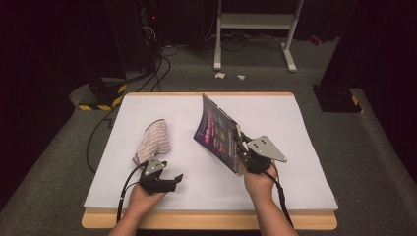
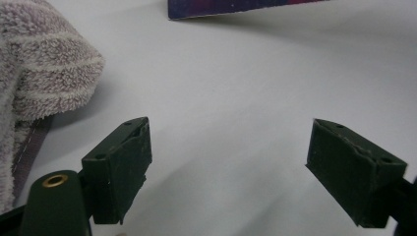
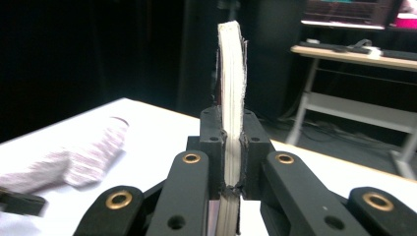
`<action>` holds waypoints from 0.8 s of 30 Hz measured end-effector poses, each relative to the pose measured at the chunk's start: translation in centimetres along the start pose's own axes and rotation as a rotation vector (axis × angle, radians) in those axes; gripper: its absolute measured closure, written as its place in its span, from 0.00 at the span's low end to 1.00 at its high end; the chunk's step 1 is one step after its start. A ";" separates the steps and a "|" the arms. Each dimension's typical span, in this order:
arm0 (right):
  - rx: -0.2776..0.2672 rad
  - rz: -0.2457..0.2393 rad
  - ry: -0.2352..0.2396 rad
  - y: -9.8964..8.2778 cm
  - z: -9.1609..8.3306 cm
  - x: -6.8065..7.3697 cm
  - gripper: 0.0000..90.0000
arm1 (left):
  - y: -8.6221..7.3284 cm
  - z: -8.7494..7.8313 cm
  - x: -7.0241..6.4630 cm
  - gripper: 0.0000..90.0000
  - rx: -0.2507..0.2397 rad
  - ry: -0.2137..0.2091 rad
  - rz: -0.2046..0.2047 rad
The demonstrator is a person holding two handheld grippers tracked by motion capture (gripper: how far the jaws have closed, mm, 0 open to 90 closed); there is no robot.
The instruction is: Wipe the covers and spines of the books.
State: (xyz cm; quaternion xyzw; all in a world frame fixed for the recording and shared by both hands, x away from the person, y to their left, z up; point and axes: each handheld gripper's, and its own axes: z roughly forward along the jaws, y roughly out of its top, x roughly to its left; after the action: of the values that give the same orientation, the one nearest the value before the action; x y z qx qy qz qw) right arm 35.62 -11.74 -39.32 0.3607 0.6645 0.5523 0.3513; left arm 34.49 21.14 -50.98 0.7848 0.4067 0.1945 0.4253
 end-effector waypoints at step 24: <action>0.180 0.100 -0.174 -8.1 -2.4 -6.9 0.88 | 0.0 0.1 0.0 0.20 0.005 0.003 0.002</action>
State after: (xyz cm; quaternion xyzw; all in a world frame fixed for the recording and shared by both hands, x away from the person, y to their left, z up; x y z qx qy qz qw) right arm 36.22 -19.92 -46.54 0.4700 0.6596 0.4739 0.3456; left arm 34.53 21.11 -50.99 0.7858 0.4072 0.1952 0.4227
